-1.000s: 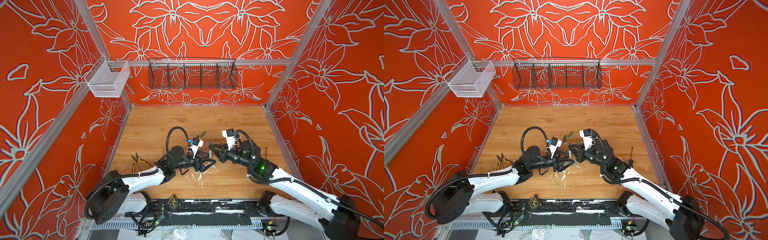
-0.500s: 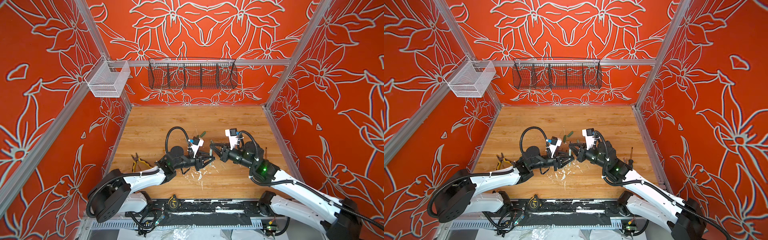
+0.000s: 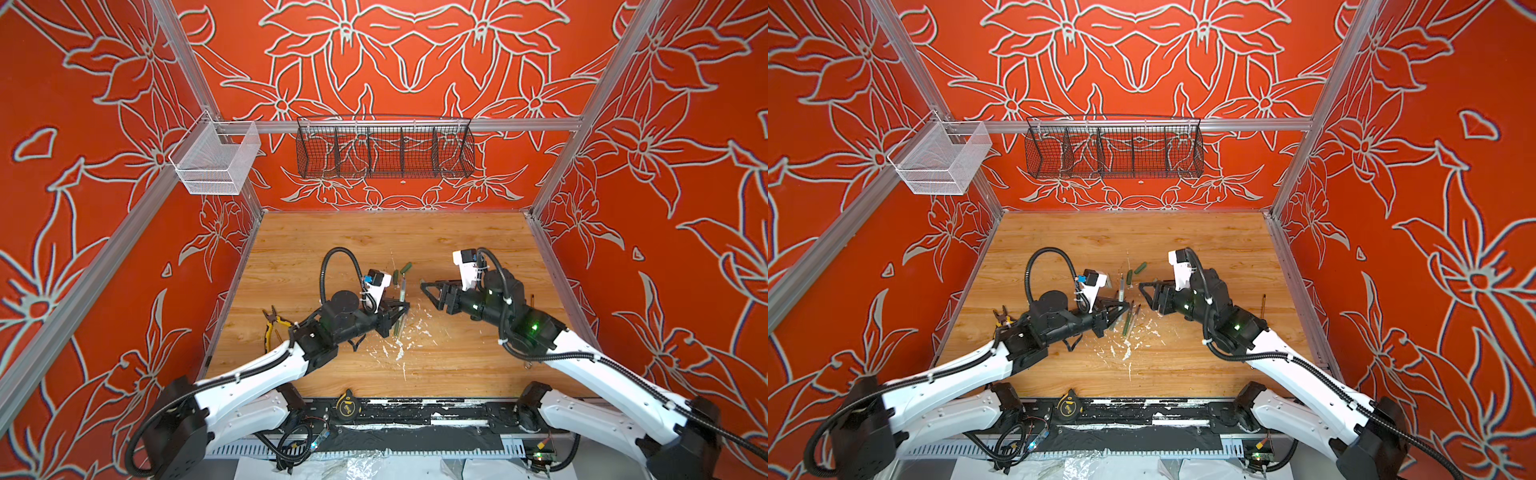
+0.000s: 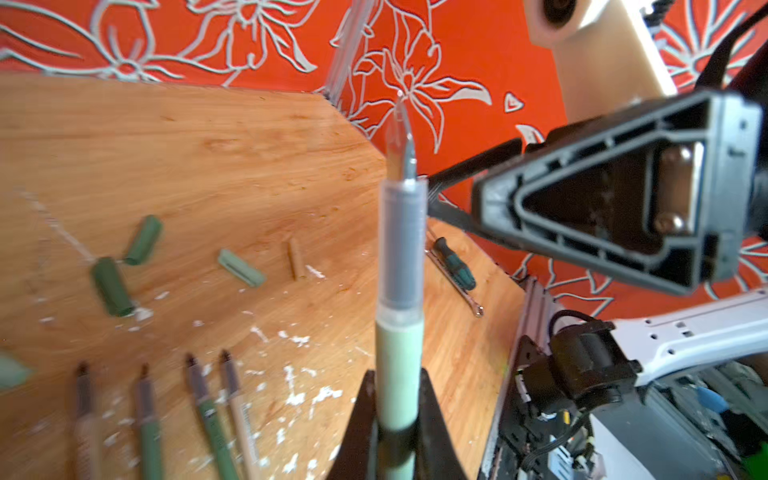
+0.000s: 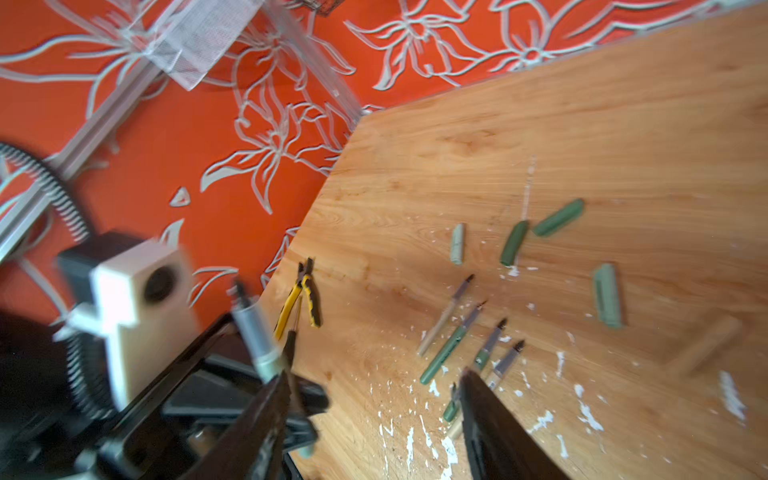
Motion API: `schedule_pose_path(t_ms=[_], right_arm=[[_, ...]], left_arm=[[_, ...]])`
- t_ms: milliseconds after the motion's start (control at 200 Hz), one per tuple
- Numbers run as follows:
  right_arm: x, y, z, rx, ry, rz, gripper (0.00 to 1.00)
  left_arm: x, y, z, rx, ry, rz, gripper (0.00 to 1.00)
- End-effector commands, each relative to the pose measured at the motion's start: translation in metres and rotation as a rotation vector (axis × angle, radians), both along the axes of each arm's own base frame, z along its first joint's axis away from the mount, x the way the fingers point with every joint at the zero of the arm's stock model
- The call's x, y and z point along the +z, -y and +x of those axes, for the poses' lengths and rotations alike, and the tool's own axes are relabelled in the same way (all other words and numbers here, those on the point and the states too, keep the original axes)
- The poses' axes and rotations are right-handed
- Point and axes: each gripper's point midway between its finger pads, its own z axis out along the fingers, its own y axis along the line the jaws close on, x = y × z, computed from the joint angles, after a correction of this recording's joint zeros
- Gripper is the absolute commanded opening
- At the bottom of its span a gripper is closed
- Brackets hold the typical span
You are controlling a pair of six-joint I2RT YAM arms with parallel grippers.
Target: Insert the pens into the pen caps
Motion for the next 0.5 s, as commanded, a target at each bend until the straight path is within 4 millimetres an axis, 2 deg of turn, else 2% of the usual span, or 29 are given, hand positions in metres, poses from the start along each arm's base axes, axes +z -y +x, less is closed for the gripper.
schedule_pose_path(t_ms=[0,50,145,205,315,495], right_arm=[[-0.053,0.035,0.012,-0.107,-0.244,-0.184,0.70],[-0.075,0.042,0.020,-0.119,-0.348,-0.208,0.69],[-0.106,0.056,0.035,-0.160,-0.457,-0.284,0.69],[-0.117,0.062,0.045,-0.175,-0.493,-0.347,0.69],[-0.127,0.067,0.064,-0.194,-0.538,-0.444,0.69],[-0.157,0.070,0.092,-0.218,-0.656,-0.509,0.62]], left_arm=[[-0.013,-0.042,-0.001,0.141,-0.044,0.197,0.00],[-0.011,-0.049,-0.010,0.131,-0.056,0.215,0.00],[-0.007,-0.059,-0.028,0.096,-0.072,0.233,0.00],[-0.004,-0.064,-0.038,0.078,-0.080,0.235,0.00],[0.002,-0.069,-0.048,0.071,-0.092,0.197,0.00],[0.002,-0.069,-0.054,0.064,-0.100,0.149,0.00]])
